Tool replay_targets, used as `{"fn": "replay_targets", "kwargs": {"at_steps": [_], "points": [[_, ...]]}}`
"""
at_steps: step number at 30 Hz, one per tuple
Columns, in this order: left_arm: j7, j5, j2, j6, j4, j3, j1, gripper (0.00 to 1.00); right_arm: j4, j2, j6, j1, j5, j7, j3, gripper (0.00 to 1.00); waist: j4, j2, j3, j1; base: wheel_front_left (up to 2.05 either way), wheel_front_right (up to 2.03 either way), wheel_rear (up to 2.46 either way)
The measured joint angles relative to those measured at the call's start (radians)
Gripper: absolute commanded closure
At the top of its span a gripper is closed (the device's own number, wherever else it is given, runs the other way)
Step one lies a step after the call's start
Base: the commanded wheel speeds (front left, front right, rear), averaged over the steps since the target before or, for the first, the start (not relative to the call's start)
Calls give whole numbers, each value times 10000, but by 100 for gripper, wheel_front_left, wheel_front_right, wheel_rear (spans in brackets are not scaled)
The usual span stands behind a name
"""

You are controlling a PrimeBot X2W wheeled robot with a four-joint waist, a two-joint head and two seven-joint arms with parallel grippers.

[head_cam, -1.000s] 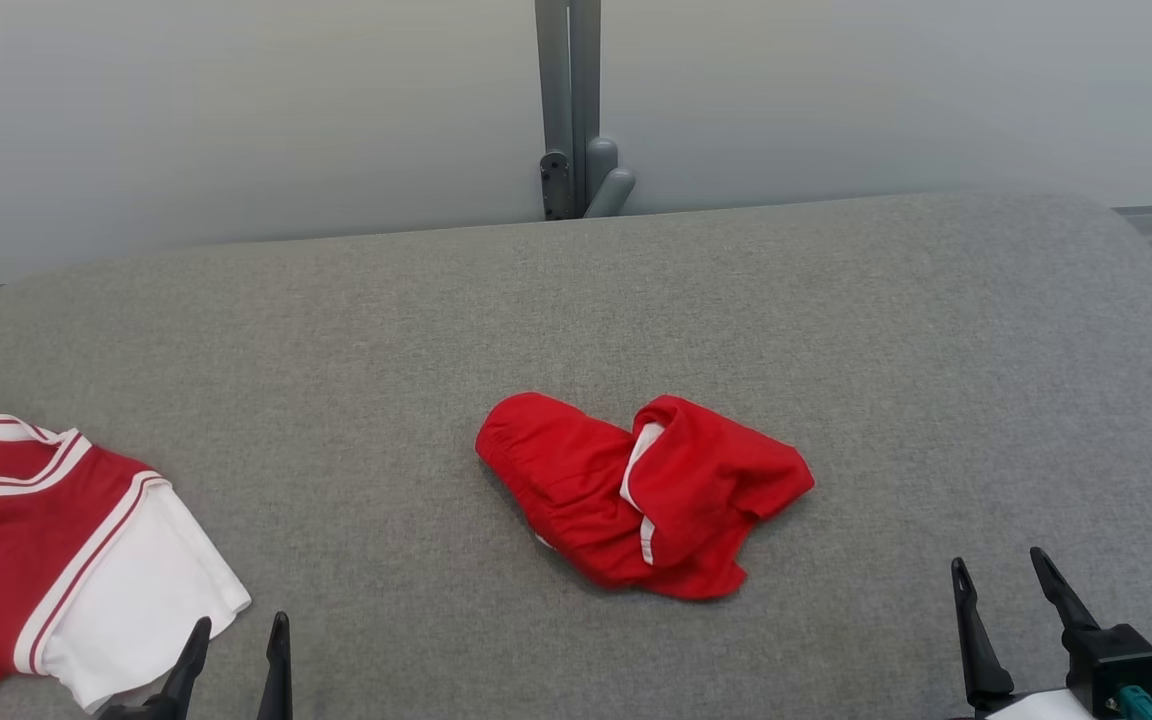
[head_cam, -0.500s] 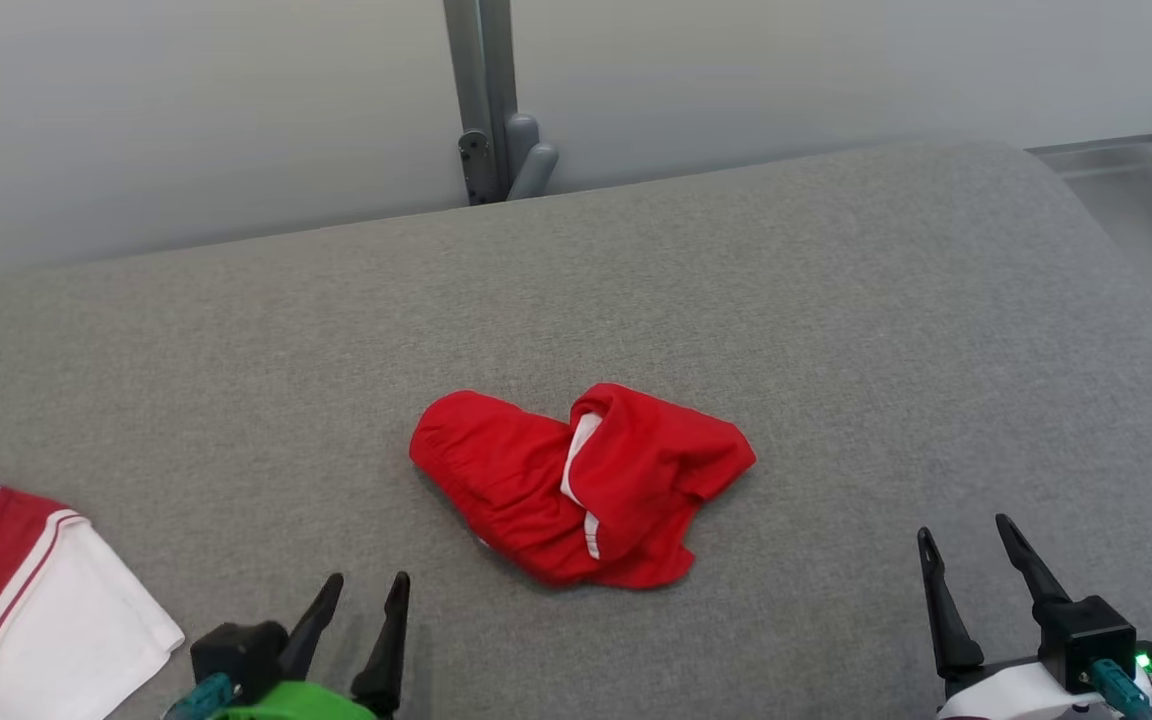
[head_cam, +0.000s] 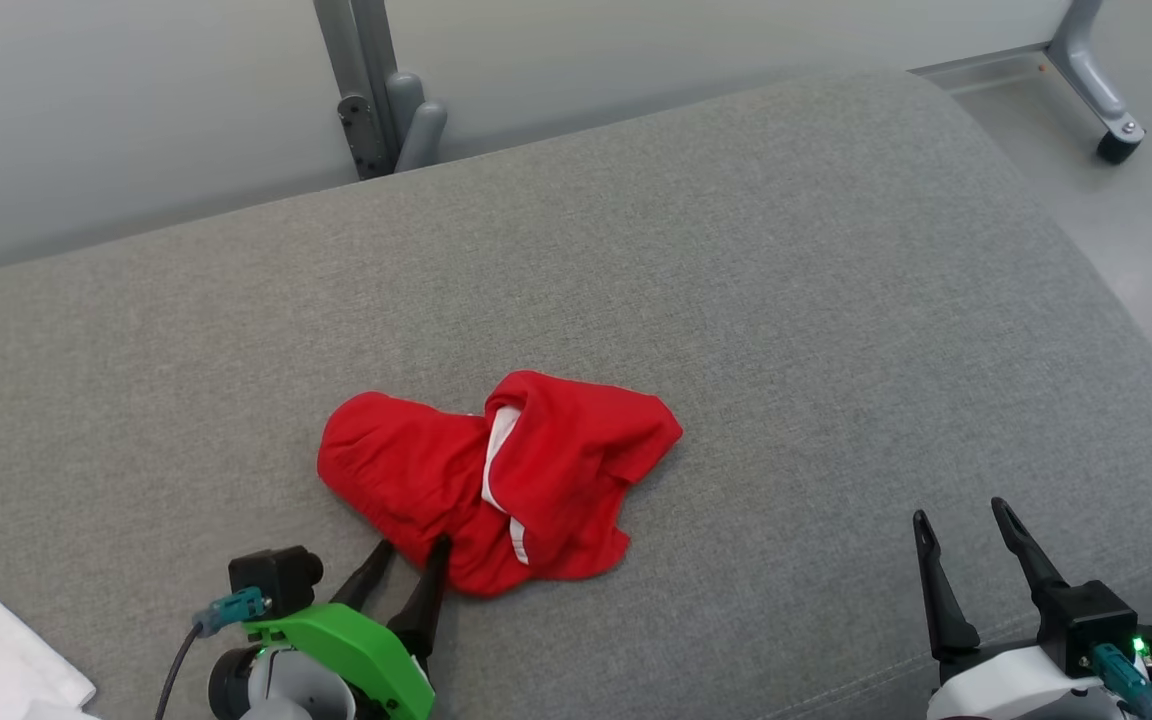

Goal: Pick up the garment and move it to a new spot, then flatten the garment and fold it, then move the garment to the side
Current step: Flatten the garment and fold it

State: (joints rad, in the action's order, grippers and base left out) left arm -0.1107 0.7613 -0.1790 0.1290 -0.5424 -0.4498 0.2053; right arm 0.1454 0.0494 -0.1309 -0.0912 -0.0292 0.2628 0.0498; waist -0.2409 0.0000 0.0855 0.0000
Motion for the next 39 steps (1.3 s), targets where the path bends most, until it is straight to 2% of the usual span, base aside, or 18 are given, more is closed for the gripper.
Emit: {"fn": "replay_targets", "kwargs": {"at_steps": [4, 5, 6, 9, 14, 19, 25, 30, 39], "points": [[309, 648, 155, 0, -466, -449, 430, 0, -4, 0, 0, 139, 50, 0, -4, 0, -163, 0, 203, 0, 0, 0, 0], [345, 811, 199, 0, -462, -635, 543, 58, -4, 2, 0, 143, 77, 0, -6, 0, -190, 0, 243, 0, 0, 0, 0], [393, 1016, 217, 0, -451, -796, 644, 100, -4, 0, 0, 143, 86, 0, -15, 0, -217, 0, 274, 0, 0, 0, 0], [211, 1166, 150, 0, -414, -1177, 960, 100, 17, 0, 0, 151, 98, 0, -52, 0, -291, 0, 316, 0, 0, 0, 0], [-228, 765, -144, -8, -268, -1346, 1698, 100, 35, 0, 0, 146, 98, 0, 6, 0, -295, 0, 208, 0, 0, 0, 0], [-2, 552, -247, -169, 895, -1338, 2437, 100, 59, 0, 0, 73, 100, 0, 48, 0, -229, 0, 8, 0, 0, 0, 0], [765, 489, -368, -596, 2606, -1375, 2987, 100, 81, -2, 0, 16, 148, 0, -54, 0, -176, 0, -252, 0, 0, 0, 0], [1344, 510, -100, -1018, 4017, -1551, 3307, 100, 92, -2, 0, -7, 155, 0, -100, 0, -191, 0, -403, 0, 0, 0, 0], [1902, 646, 686, -1764, 5565, -1893, 3586, 100, 107, -2, 0, -15, 159, 0, -151, 0, -524, 0, -521, 0, 0, 0, 0]]}}
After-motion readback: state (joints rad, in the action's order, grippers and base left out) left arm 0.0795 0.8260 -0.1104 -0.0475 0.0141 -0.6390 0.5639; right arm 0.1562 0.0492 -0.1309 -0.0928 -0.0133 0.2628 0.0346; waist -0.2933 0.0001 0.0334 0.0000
